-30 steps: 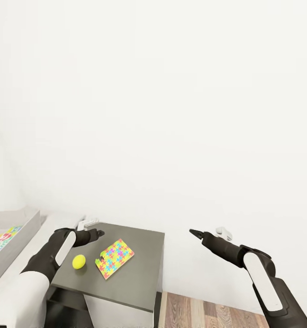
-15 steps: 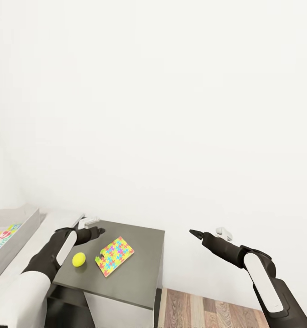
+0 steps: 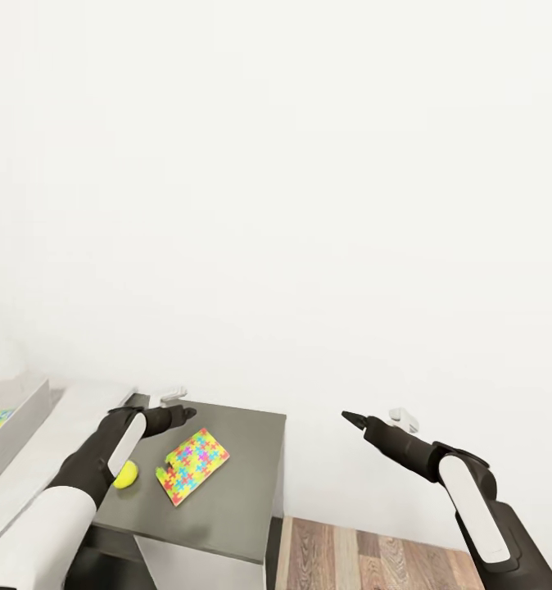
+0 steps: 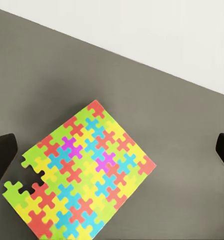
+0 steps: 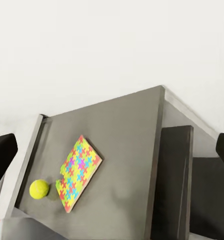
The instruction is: Put all the toys in the child's room - the three board games (two on the bed and one on the table), the two jigsaw puzzles on the table, and the tennis ball on the table - inside the toy box on the table in the child's room.
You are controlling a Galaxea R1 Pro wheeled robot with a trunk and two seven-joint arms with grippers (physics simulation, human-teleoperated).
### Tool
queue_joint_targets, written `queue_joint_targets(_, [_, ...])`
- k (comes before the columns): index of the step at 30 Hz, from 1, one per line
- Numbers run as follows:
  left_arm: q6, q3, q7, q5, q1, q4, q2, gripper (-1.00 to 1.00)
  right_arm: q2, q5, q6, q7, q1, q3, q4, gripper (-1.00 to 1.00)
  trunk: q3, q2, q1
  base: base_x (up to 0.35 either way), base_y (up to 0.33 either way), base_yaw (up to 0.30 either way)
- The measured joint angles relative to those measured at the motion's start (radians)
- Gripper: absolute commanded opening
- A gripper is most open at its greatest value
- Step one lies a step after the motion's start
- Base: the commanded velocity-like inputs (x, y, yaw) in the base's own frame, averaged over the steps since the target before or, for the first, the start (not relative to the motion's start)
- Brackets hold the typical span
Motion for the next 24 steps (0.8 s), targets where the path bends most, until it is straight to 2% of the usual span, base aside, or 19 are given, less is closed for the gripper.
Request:
queue_joint_targets(11, [0.001,-0.004,0.003,-0.003,0.000,0.003,0.000,1.00,0.001,-0.001,-0.006,0.004,0.001,0.004,0.001,1.00,-0.006,0.000,0.000,0.115,0.014,-0.018])
queue_joint_targets(24, [0.001,-0.005,0.004,-0.003,0.000,0.003,0.001,1.00,0.001,-0.001,-0.005,0.004,0.001,0.005,0.006,1.00,-0.022,0.000,0.000,0.014,0.002,0.000])
